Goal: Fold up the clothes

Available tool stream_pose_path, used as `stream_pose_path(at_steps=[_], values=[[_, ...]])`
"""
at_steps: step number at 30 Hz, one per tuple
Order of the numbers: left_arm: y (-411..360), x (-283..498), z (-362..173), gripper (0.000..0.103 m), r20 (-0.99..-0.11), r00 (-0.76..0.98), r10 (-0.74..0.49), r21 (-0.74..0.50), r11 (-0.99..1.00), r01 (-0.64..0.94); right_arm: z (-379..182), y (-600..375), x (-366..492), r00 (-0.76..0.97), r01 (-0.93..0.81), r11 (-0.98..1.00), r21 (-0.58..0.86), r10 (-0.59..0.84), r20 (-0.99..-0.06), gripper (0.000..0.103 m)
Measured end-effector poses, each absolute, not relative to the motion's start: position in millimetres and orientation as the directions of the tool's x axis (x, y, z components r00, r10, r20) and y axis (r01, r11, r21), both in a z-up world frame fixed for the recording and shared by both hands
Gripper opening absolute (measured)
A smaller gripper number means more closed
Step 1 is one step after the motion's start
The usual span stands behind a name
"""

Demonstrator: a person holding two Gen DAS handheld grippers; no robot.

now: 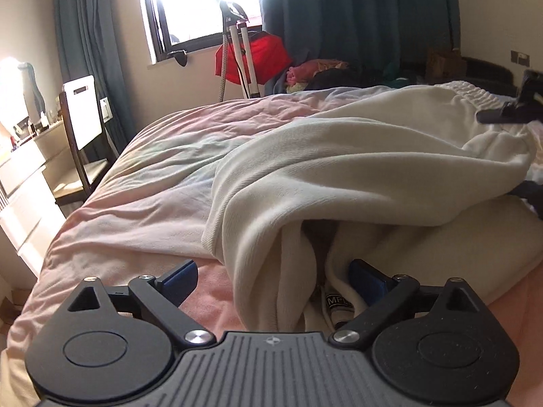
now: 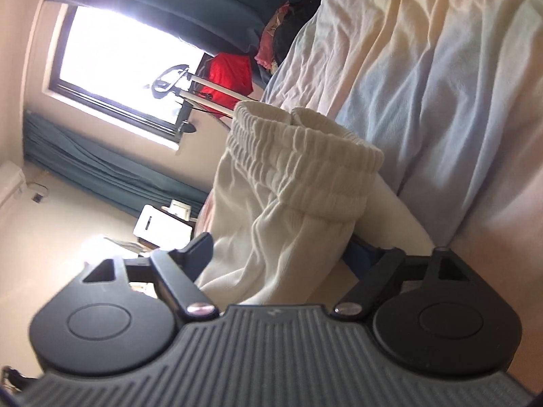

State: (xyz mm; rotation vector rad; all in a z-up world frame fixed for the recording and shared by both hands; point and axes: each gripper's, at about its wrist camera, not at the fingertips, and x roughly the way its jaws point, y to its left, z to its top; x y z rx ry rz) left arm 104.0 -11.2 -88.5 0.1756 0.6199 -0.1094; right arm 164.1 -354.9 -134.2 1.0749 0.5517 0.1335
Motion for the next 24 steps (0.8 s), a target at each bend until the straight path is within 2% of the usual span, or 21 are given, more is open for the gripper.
stream_pose_path(at_steps=[2, 3, 4, 7, 8, 11, 15, 16, 18, 19, 21, 24], values=[[2.1, 109.4, -89.5, 0.099, -0.595, 0.799, -0.085, 0.047, 0.989, 0.140, -137.4, -352.9, 174.1, 0.862, 0.175, 0.498, 0.850, 0.339, -0.376, 0.075], [7.5, 112.3, -90.5, 0.099, -0.601, 0.793, -0.098, 0.004, 0.992, 0.126, -138.9, -351.3, 176.6, 0.867, 0.177, 0.510, 0.842, 0.324, -0.378, 0.067], [12.2, 115.4, -91.8, 0.099, -0.607, 0.787, -0.109, -0.035, 0.993, 0.111, -139.7, -349.2, 175.4, 0.875, 0.174, 0.531, 0.829, 0.302, -0.378, 0.045], [18.1, 122.6, -97.7, 0.100, -0.624, 0.772, -0.122, -0.088, 0.992, 0.085, -135.8, -349.6, 159.8, 0.909, 0.137, 0.540, 0.831, 0.265, -0.322, 0.025], [18.9, 122.9, -98.7, 0.101, -0.627, 0.770, -0.121, -0.095, 0.992, 0.079, -129.9, -350.4, 155.3, 0.919, 0.109, 0.529, 0.842, 0.268, -0.288, 0.022], [22.3, 122.6, -100.3, 0.101, -0.629, 0.767, -0.126, -0.123, 0.990, 0.062, -97.2, -347.8, 140.0, 0.947, 0.017, 0.576, 0.817, 0.253, -0.199, 0.020], [27.8, 119.7, -98.6, 0.100, -0.606, 0.784, -0.136, -0.173, 0.984, 0.037, -94.1, -356.3, 111.1, 0.958, 0.041, 0.644, 0.764, 0.191, -0.213, 0.019], [27.9, 118.6, -98.5, 0.099, -0.607, 0.782, -0.139, -0.180, 0.983, 0.035, -99.5, -359.5, 106.7, 0.954, 0.074, 0.650, 0.757, 0.174, -0.243, 0.019], [26.1, 116.8, -99.7, 0.099, -0.612, 0.779, -0.136, -0.175, 0.984, 0.034, -125.9, -366.3, 108.5, 0.913, 0.212, 0.632, 0.746, 0.144, -0.382, 0.019], [25.5, 116.0, -99.7, 0.099, -0.609, 0.781, -0.135, -0.171, 0.985, 0.037, -136.0, -367.7, 110.8, 0.898, 0.250, 0.625, 0.739, 0.136, -0.419, 0.019], [24.7, 114.3, -99.7, 0.099, -0.605, 0.785, -0.133, -0.163, 0.986, 0.041, -148.0, -365.9, 117.3, 0.890, 0.275, 0.625, 0.730, 0.122, -0.440, 0.019], [27.8, 113.2, -99.4, 0.099, -0.602, 0.787, -0.137, -0.176, 0.984, 0.037, -144.9, -353.9, 121.0, 0.902, 0.246, 0.694, 0.676, 0.091, -0.422, 0.020]])
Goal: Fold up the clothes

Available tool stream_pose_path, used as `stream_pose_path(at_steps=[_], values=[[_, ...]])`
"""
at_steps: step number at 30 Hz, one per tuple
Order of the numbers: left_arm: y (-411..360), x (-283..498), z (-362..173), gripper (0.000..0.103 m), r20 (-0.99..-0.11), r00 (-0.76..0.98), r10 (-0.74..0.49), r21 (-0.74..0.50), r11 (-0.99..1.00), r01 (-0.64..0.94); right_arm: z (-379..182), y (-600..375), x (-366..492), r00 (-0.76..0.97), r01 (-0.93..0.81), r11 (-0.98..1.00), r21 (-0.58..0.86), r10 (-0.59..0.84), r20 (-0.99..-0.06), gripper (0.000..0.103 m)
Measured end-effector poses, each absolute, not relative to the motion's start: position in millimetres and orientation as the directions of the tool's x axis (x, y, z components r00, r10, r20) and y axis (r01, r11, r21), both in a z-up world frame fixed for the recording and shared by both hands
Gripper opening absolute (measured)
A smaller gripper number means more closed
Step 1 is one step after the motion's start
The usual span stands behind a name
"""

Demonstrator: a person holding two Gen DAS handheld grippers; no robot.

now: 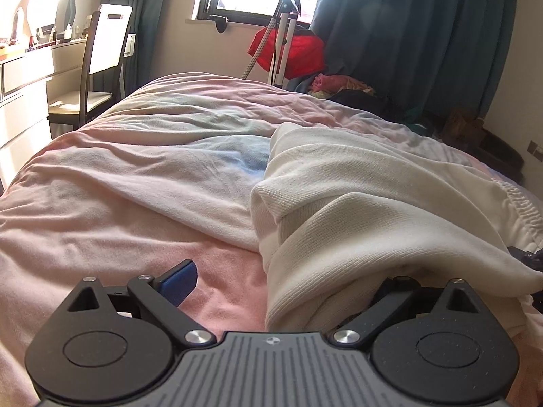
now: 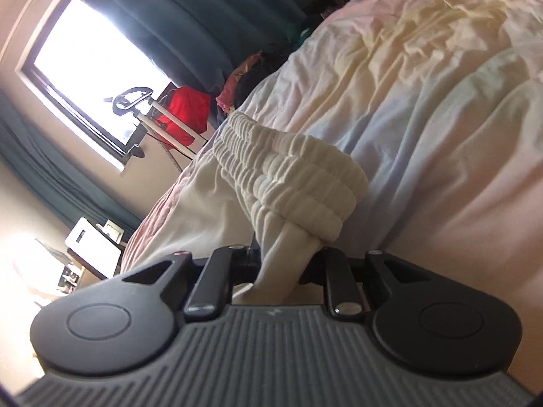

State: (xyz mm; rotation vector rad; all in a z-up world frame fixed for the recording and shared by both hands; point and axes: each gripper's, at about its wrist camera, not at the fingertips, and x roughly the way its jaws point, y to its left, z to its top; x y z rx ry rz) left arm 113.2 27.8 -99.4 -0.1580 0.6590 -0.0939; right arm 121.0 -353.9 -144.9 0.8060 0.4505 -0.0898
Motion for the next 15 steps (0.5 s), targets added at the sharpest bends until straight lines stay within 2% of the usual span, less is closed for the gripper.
stream_pose_path(at_steps=[4, 8, 9, 10, 11, 15], values=[[28.8, 110.7, -98.5, 0.098, -0.607, 0.782, -0.141, -0.182, 0.983, 0.035, -145.0, -353.7, 116.3, 0.896, 0.252, 0.686, 0.683, 0.102, -0.433, 0.025], [41.2, 109.3, -97.7, 0.097, -0.621, 0.764, -0.173, -0.260, 0.966, 0.007, -146.8, -357.9, 110.8, 0.883, 0.269, 0.656, 0.705, 0.123, -0.452, 0.032], [44.1, 109.3, -98.3, 0.097, -0.625, 0.760, -0.179, -0.279, 0.960, -0.003, -148.1, -358.5, 109.8, 0.877, 0.287, 0.650, 0.703, 0.117, -0.466, 0.047], [45.9, 109.2, -98.9, 0.097, -0.627, 0.758, -0.179, -0.289, 0.957, -0.014, -150.6, -359.7, 108.8, 0.866, 0.318, 0.638, 0.701, 0.105, -0.488, 0.076], [47.4, 109.1, -99.4, 0.097, -0.629, 0.756, -0.179, -0.300, 0.954, -0.023, -155.4, -362.2, 107.9, 0.859, 0.337, 0.615, 0.713, 0.108, -0.500, 0.086], [48.8, 108.5, -100.8, 0.097, -0.635, 0.751, -0.181, -0.319, 0.947, -0.041, -172.5, -371.9, 105.8, 0.868, 0.322, 0.498, 0.805, 0.184, -0.461, 0.087]])
